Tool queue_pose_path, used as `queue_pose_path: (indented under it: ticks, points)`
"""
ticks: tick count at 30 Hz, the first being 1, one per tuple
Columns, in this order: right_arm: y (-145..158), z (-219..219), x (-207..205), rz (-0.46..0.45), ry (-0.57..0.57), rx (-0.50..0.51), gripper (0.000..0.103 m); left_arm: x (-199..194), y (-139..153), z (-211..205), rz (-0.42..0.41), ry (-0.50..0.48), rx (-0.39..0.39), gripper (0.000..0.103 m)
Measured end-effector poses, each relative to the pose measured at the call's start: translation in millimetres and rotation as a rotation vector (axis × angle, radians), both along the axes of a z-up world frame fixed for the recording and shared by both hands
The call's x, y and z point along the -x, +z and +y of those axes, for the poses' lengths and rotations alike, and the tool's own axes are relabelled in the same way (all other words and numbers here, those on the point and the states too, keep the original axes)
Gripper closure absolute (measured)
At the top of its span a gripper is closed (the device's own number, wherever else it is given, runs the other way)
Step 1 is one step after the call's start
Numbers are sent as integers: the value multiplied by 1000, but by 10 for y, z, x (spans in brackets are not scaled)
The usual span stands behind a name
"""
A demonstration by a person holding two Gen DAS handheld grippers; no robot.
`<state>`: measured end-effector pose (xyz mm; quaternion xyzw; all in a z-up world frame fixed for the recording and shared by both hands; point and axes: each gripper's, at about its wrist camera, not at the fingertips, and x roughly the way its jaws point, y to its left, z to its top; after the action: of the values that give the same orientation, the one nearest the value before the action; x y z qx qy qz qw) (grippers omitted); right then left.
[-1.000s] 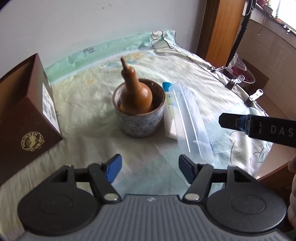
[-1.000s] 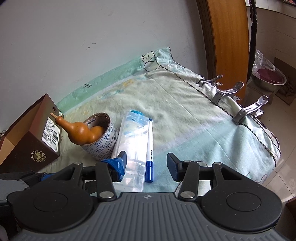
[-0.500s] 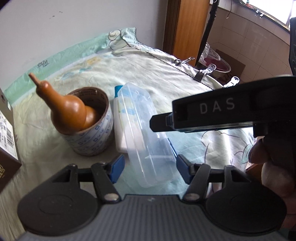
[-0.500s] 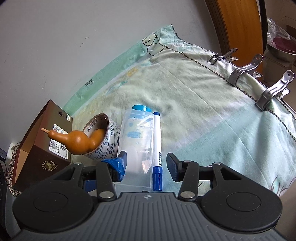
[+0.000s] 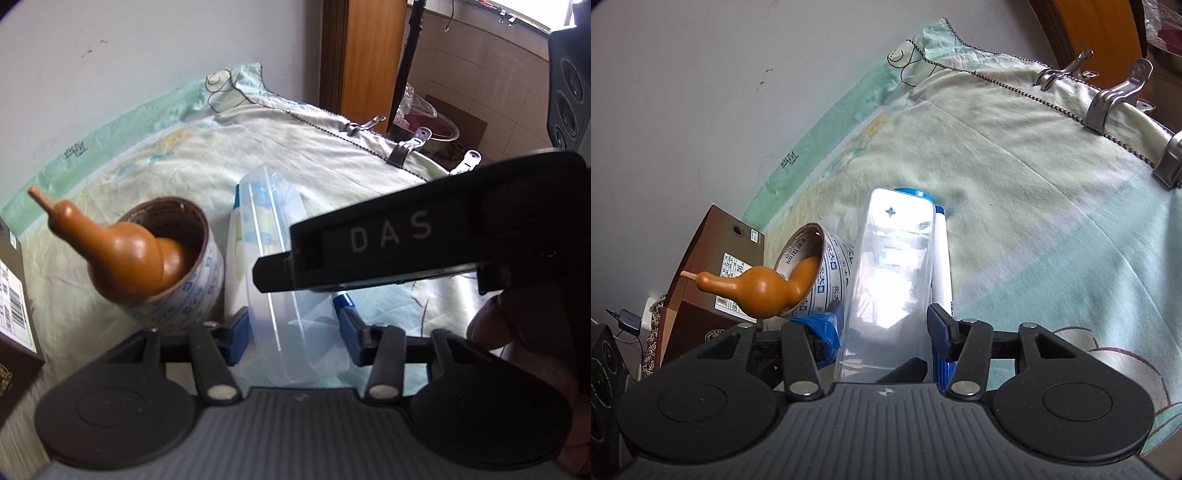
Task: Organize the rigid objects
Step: 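Carry the clear box into the brown cardboard box and open the right gripper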
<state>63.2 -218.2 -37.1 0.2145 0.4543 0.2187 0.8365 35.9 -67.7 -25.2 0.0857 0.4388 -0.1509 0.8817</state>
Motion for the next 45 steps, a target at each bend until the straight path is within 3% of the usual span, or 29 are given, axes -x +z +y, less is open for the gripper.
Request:
queue_pose_path:
  ticks: [3,6,17,24,29,32,37,45]
  points:
    - [10,-28,20,-2,-2,-13,68,48,24,35,-18,3,4,57]
    - [69,-38,93,-15,12,-34,71,139,115,63,-40,-11,22,71]
    - [568,209,448,-164,37,-30,74,571,647,255,-234,3,51,73]
    - [1150,784,565,-369,169,-17,74,838,1178,725,-420,116,70,74]
    - [1380,1419,444,-439,329,-51,74,945,1418,1249,-516,267,35,74]
    - [1393,1852,369,-454,424,-41,74,896,1426,1605,-515,369,29,75]
    - [1219,2647,194,-412,566,21,75,732,1230,2195,-438,515,63,75]
    - [863,3390,-10,-327,662,146,75,411,870,2901,-280,637,144,75]
